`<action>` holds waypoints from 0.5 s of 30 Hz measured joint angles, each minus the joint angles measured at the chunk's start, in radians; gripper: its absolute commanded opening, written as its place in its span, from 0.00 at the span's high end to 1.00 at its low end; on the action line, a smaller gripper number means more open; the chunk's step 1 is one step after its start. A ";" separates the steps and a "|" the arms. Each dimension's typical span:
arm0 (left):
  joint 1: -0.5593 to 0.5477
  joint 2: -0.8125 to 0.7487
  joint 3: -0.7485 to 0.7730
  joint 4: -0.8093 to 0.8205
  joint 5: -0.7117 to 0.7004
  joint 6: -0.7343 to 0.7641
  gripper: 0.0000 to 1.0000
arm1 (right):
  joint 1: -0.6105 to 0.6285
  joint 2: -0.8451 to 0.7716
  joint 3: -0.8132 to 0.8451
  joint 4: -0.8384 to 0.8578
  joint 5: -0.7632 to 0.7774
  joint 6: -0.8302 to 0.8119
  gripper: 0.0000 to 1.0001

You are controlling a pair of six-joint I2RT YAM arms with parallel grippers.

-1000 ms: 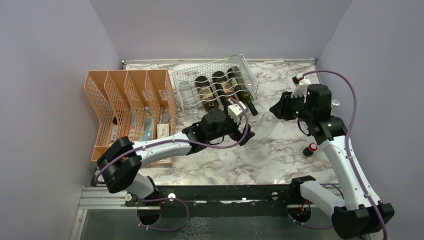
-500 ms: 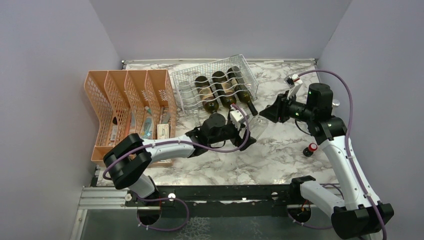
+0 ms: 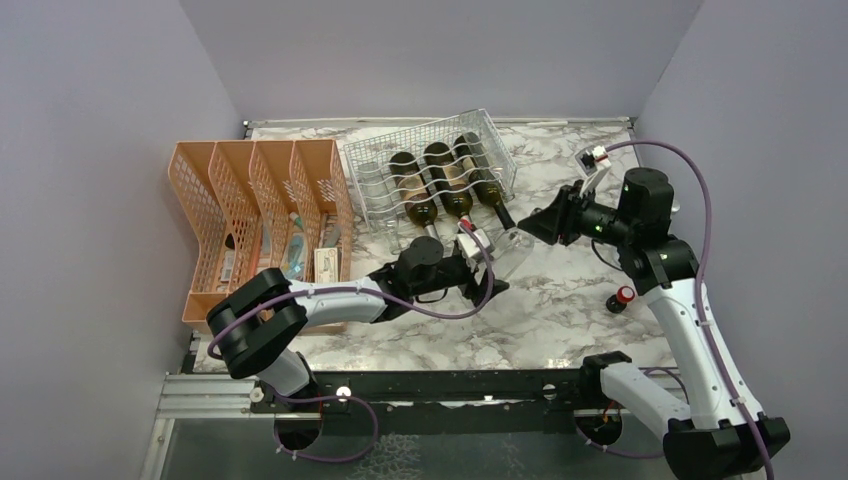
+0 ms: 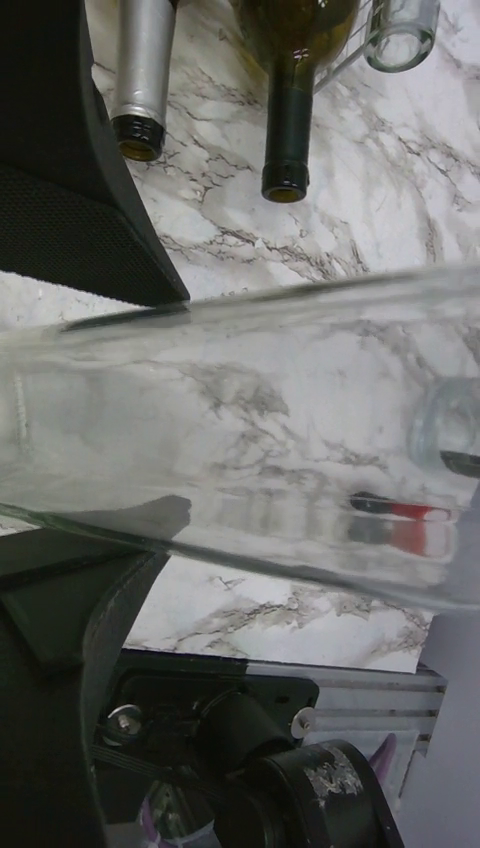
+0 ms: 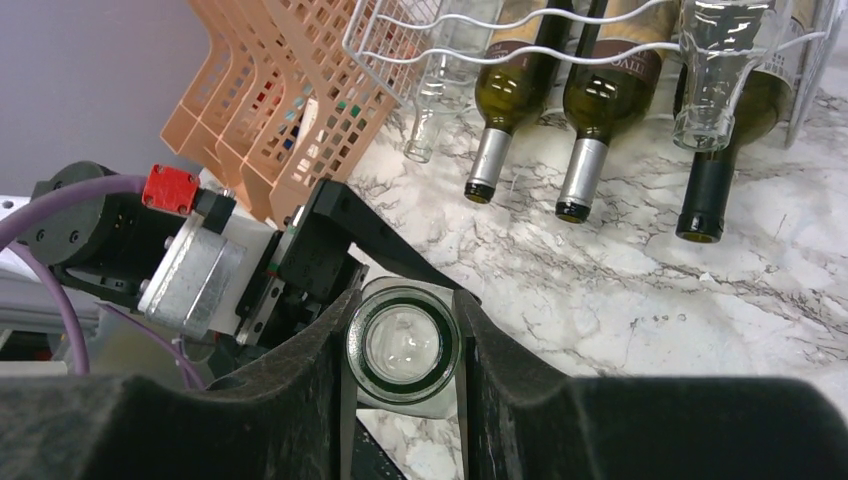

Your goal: Put the wine bottle on the wine rack

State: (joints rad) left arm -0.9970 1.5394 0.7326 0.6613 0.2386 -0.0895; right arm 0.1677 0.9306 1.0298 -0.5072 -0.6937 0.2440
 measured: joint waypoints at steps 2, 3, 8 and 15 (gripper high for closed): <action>0.000 0.000 -0.001 0.005 0.000 0.012 0.56 | 0.000 -0.005 0.001 0.005 0.001 0.011 0.98; -0.003 0.000 -0.001 0.006 0.001 0.019 0.73 | 0.000 -0.006 0.003 0.006 0.004 0.015 0.94; -0.007 -0.001 -0.001 0.026 -0.009 0.057 1.00 | -0.004 -0.006 0.027 -0.014 0.031 0.025 0.41; -0.006 -0.010 -0.006 -0.016 -0.042 0.271 1.00 | -0.003 -0.033 0.054 -0.018 0.126 0.028 0.19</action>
State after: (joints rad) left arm -1.0027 1.5291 0.7269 0.6449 0.1963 0.1814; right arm 0.1642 0.8974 1.0840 -0.5251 -0.5674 0.2722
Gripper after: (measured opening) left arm 0.619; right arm 0.805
